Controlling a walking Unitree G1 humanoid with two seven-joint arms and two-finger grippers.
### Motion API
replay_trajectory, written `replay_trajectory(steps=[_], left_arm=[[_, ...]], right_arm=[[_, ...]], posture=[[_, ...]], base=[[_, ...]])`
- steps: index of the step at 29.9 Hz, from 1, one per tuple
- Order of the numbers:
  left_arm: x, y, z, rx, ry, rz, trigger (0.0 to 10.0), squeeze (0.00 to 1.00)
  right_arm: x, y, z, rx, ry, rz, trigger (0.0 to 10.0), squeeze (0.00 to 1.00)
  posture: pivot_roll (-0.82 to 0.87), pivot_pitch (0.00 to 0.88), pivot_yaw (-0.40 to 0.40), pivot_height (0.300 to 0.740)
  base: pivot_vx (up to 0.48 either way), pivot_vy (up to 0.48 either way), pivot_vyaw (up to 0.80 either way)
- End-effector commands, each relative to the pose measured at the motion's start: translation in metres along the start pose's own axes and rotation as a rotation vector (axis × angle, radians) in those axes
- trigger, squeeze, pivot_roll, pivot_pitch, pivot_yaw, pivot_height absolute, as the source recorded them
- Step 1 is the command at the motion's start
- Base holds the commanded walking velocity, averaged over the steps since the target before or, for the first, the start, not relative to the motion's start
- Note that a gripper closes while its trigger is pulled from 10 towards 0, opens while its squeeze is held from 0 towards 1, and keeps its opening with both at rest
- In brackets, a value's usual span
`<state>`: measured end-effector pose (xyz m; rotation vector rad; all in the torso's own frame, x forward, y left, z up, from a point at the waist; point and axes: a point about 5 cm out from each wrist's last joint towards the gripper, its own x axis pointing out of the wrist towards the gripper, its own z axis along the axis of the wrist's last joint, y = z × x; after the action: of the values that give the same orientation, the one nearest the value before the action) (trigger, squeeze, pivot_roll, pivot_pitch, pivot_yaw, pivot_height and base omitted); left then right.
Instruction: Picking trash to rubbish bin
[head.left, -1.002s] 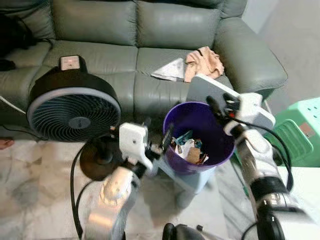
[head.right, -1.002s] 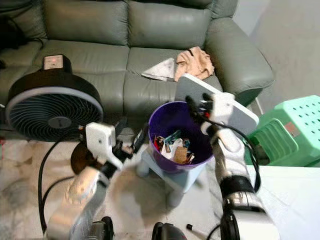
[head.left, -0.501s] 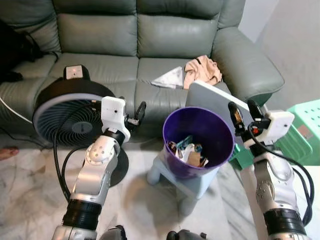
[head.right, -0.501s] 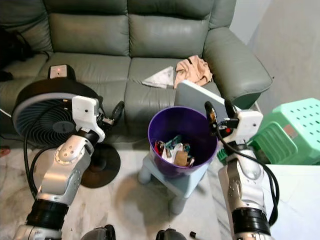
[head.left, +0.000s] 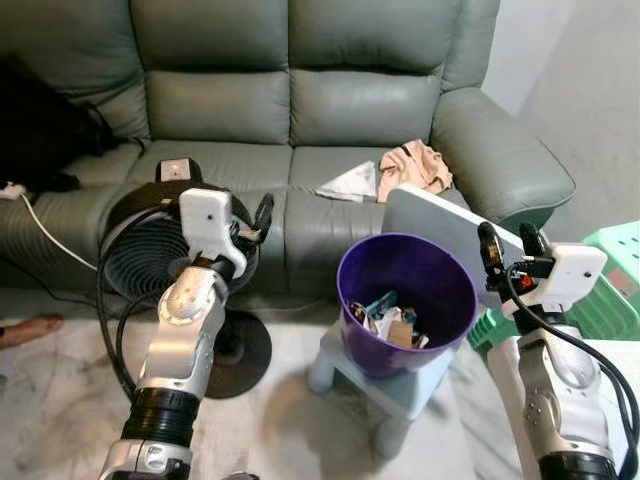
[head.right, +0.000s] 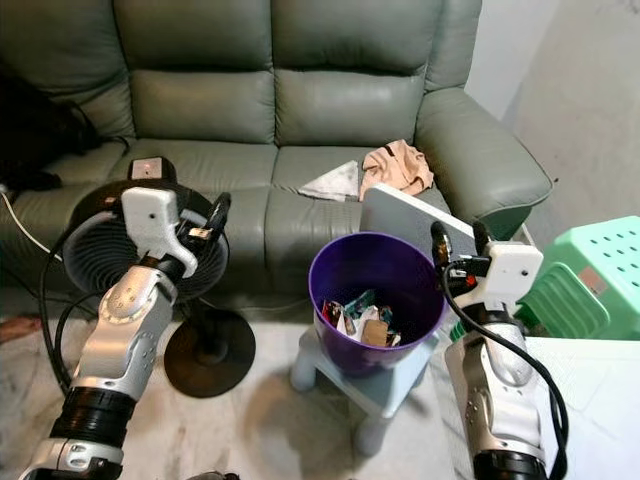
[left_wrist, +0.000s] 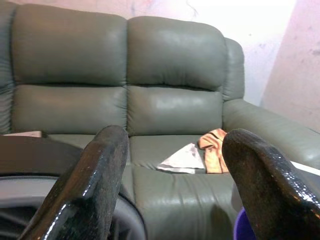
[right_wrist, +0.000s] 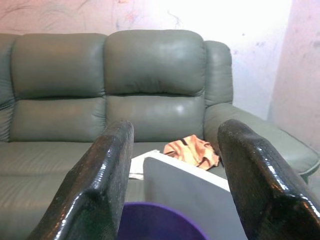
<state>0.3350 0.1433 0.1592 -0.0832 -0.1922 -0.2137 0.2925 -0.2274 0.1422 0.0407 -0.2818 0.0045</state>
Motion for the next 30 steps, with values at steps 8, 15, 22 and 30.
replay_trajectory(steps=[8,15,22,30], left_arm=[[0.004,0.009,-0.002,-0.047,-0.005,0.027,10.0,0.0],[0.005,0.008,-0.004,-0.044,0.001,0.021,10.0,0.0],[0.004,0.007,-0.006,-0.044,0.008,0.017,10.0,0.0],[0.004,0.003,-0.008,-0.05,0.012,0.0,10.0,0.0]], right_arm=[[0.003,0.007,0.001,-0.007,0.011,-0.005,10.0,0.0],[0.006,0.009,0.0,-0.012,0.023,-0.007,10.0,0.0],[0.004,0.009,-0.003,-0.017,0.038,-0.005,10.0,0.0],[0.003,0.01,-0.003,-0.019,0.041,-0.006,10.0,0.0]], posture=[[-0.05,0.0,-0.006,0.74],[-0.05,0.0,-0.008,0.74],[-0.05,0.0,-0.011,0.74],[-0.05,0.0,-0.012,0.74]], base=[[0.0,0.0,0.0],[0.0,0.0,0.0],[0.0,0.109,0.0],[0.0,0.06,0.0]])
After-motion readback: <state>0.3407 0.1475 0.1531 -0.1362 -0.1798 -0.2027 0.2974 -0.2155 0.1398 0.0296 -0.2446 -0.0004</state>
